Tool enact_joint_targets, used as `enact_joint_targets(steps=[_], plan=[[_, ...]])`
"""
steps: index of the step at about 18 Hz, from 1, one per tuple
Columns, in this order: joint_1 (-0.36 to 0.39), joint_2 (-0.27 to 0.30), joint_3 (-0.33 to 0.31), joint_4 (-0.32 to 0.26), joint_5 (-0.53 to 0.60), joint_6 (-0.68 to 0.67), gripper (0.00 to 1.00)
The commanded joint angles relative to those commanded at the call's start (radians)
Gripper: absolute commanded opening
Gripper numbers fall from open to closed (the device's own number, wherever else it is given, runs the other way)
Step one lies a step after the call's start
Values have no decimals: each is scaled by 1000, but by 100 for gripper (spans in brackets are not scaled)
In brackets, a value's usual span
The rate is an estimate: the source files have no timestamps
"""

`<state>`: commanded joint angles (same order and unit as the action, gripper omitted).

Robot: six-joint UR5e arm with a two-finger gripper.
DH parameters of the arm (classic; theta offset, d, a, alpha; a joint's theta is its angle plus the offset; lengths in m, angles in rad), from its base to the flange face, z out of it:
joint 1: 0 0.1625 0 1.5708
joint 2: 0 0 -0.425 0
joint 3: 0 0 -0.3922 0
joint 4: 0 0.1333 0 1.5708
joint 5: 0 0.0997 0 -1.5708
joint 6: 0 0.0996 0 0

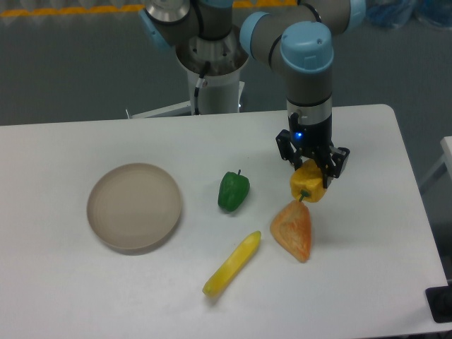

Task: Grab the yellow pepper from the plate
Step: 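Lift the yellow pepper off the plate and carry it toward the bread slice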

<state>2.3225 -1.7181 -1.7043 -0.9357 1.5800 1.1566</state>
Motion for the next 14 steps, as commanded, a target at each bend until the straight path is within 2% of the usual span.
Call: enact_joint_targets(steps=[14], plan=[[-3, -11, 26, 2, -6, -15, 44]])
